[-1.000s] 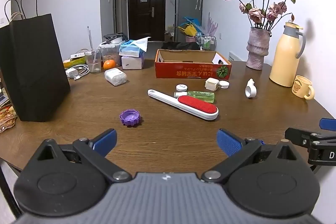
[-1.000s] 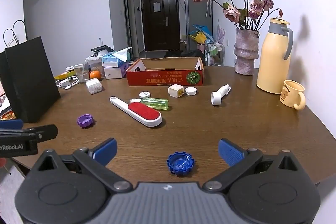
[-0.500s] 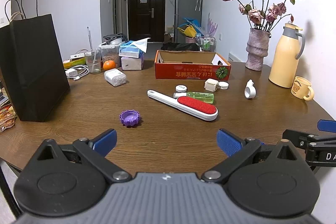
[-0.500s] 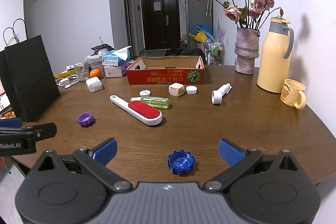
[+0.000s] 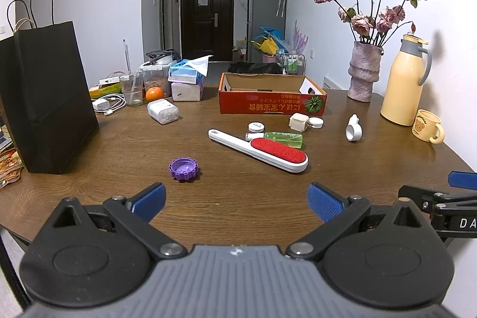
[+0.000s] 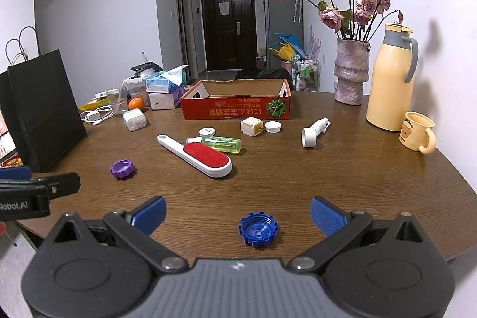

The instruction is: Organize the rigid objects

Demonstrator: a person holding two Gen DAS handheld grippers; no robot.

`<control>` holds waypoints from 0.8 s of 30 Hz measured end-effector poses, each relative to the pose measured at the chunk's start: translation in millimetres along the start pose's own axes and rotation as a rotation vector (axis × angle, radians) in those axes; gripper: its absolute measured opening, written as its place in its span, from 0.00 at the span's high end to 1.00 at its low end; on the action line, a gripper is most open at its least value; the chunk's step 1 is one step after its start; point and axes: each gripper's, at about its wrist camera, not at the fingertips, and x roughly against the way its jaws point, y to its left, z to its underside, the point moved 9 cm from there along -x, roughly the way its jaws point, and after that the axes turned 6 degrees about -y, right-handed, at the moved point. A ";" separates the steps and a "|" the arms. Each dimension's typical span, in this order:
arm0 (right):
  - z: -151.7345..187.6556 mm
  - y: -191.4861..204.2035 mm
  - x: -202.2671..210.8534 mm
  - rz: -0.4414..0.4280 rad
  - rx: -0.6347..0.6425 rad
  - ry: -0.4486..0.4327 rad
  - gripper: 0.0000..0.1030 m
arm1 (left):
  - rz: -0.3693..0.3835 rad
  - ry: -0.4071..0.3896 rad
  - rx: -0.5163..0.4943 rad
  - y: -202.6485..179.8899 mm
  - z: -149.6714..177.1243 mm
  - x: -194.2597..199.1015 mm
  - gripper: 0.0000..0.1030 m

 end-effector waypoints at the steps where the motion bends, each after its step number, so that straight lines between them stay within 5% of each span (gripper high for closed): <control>1: -0.9 -0.3 0.4 0.000 0.000 0.000 0.00 | -0.001 0.000 0.000 0.1 -0.2 0.0 0.00; 24: -7.3 0.4 6.3 -0.001 -0.002 -0.011 0.00 | 0.001 -0.005 0.001 -0.7 -3.5 5.3 0.00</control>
